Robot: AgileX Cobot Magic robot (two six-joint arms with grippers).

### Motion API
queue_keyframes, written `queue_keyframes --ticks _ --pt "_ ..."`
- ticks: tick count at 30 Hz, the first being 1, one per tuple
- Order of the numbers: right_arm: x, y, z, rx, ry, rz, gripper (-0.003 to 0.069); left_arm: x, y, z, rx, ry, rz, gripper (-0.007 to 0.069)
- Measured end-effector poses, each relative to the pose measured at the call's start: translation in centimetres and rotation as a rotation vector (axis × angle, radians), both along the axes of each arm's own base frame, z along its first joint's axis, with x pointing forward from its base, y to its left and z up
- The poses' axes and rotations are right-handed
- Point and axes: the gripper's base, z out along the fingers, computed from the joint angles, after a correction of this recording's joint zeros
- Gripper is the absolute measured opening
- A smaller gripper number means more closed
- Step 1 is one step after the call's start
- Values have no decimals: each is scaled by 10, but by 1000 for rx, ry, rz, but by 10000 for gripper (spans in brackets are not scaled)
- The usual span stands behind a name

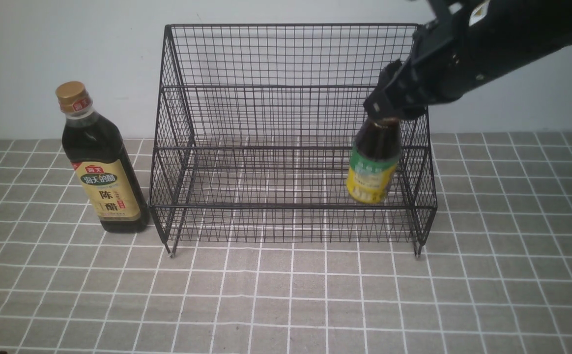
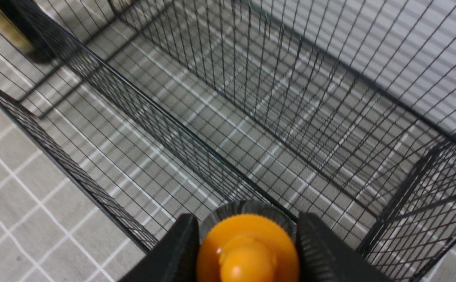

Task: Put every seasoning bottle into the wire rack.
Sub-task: Use the right arm to put the condiment bottle back on the shelf, then use the left arm to grab the condiment bottle closest to it

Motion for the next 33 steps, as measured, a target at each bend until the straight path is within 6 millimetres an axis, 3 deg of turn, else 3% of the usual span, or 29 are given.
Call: queue_keyframes --ticks 9,15,22,25,28,31,33 --pt "18 7 -43 -57 132 -14 293 0 0 0 0 0 0 -7" --pt "18 7 -43 -34 171 -63 298 0 0 0 0 0 0 -7" --pt "3 0 -32 -46 263 -104 449 0 0 0 0 0 0 -7" --pt "-18 -9 2 -6 285 -176 457 0 0 0 0 0 0 -7" --pt "-31 -18 34 18 226 -233 412 0 0 0 0 0 0 -7" --pt "-71 -43 90 79 72 -311 251 0 0 0 1 0 0 -7" --pt "-94 -53 110 119 18 -327 157 0 0 0 1 0 0 -7"
